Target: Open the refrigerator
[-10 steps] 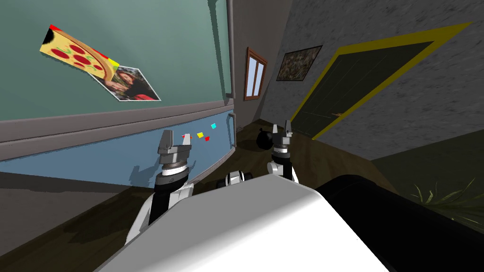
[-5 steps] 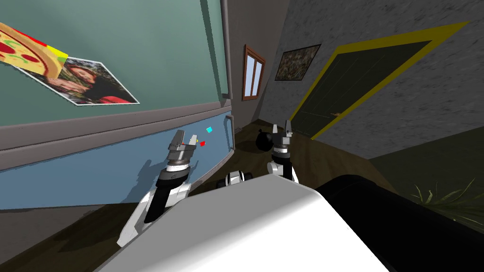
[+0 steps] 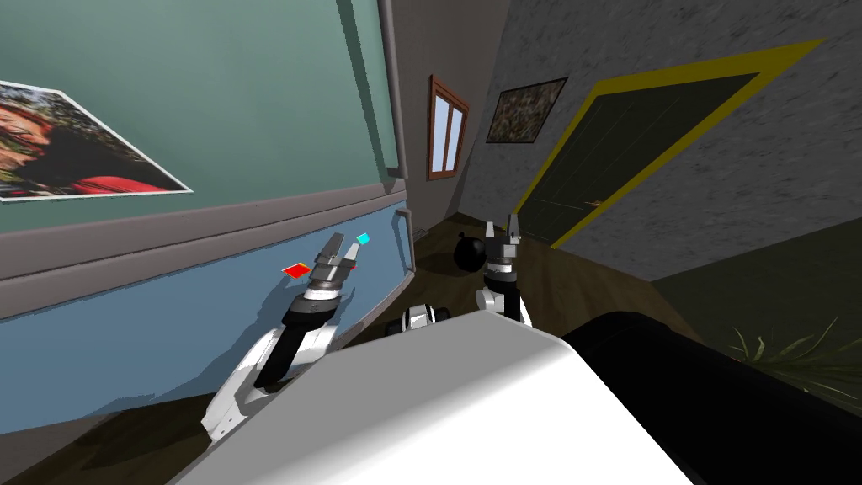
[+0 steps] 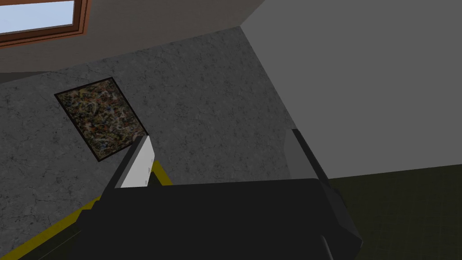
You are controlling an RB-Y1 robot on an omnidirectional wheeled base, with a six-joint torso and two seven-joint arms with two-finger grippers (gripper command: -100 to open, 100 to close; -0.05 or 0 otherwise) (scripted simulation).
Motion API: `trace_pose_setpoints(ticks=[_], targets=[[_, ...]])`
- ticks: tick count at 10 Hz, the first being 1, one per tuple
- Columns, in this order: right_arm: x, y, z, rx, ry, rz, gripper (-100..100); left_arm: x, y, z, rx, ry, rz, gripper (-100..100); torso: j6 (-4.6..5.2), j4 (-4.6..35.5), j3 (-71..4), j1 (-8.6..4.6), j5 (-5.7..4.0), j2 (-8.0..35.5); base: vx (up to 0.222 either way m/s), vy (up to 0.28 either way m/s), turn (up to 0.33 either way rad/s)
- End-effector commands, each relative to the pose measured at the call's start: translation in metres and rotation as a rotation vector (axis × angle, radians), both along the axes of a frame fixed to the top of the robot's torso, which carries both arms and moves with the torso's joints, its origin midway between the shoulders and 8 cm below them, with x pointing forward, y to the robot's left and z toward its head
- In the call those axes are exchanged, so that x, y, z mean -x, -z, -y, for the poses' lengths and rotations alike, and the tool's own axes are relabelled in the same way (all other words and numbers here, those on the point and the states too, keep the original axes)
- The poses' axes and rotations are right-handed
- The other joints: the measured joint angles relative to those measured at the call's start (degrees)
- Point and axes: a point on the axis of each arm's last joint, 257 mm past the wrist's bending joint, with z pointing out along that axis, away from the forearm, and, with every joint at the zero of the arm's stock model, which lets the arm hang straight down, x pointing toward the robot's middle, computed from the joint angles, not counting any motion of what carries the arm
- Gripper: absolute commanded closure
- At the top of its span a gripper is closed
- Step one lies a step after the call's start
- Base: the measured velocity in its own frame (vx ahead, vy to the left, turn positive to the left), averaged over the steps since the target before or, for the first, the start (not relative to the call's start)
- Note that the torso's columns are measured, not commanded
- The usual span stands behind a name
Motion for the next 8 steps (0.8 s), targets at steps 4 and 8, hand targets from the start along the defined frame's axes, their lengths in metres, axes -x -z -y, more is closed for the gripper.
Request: trace_pose_setpoints(ticks=[4,8], targets=[[0.0,0.0,0.0,0.0,0.0,0.0,0,-0.017,0.026,0.001,-0.086,0.031,-0.099,-100,0.0,0.0,0.0,0.01,0.0,-0.1,0.089,-0.039,-0.049],[0.0,0.0,0.0,0.0,0.0,0.0,0,-0.029,0.042,-0.001,-0.154,0.038,-0.163,-100,0.0,0.0,0.0,0.02,0.0,0.0,0.079,-0.051,-0.057]])
